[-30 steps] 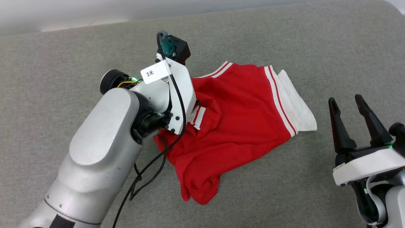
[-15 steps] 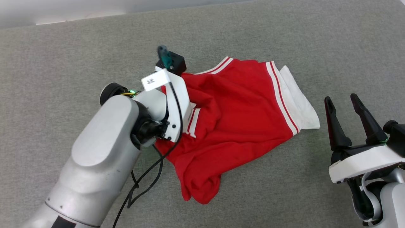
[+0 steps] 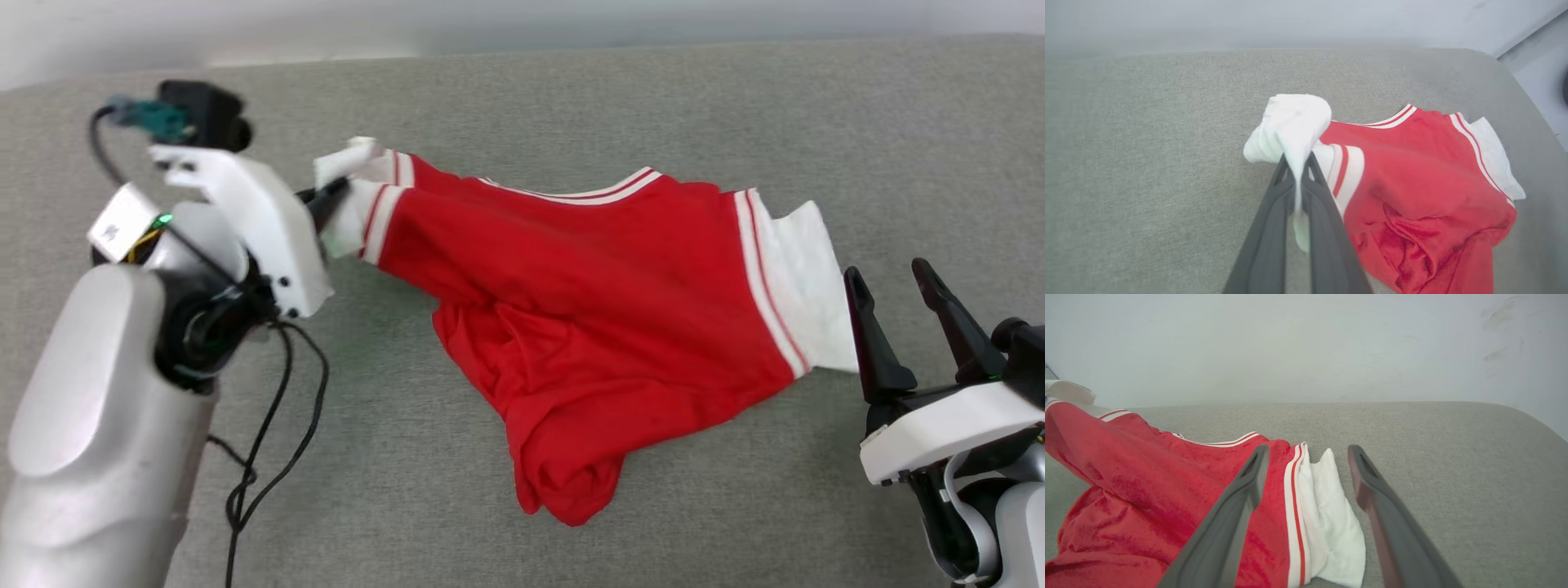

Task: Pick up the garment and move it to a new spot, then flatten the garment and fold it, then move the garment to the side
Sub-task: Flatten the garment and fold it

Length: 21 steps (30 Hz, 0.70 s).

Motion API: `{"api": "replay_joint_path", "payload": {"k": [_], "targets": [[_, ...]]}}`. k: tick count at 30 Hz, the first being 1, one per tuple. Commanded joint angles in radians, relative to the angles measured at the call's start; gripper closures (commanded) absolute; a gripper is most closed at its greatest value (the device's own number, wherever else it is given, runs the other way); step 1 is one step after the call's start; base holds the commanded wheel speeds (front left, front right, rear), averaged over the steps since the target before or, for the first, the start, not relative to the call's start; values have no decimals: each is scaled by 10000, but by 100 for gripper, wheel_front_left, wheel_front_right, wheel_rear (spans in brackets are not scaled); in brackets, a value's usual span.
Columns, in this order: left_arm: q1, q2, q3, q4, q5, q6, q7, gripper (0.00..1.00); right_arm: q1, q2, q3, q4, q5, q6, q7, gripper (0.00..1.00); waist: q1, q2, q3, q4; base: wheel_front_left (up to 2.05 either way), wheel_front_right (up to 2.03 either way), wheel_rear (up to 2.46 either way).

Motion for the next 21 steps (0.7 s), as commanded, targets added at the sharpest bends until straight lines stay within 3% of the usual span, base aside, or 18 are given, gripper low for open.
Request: {"api": "replay_joint_path", "payload": {"k": [1,9,10,11,12,21], "targets": [[378,85,143,6,-90,70,-184,100,95,-51,14,-58,-71,-4,35,0,0,0,-23,137,0,0,0],[2005,128,944,1053,-324,328,-1673,100,176,-124,47,-152,-188,-4,359,0,0,0,18,394,0,0,0],[2146,128,986,1273,-310,327,-1854,65,185,-123,45,-155,-202,-4,399,0,0,0,6,406,0,0,0],[2261,167,993,1496,-224,295,-2028,7,188,-122,49,-160,-200,-4,411,0,0,0,-4,417,0,0,0],[2363,227,958,1714,-100,283,-2210,0,191,-125,41,-171,-198,-4,436,0,0,0,-12,436,0,0,0],[2672,411,1245,2517,1133,955,-5269,0,334,-156,-90,-158,-186,-4,642,0,0,0,-408,739,0,0,0]]}}
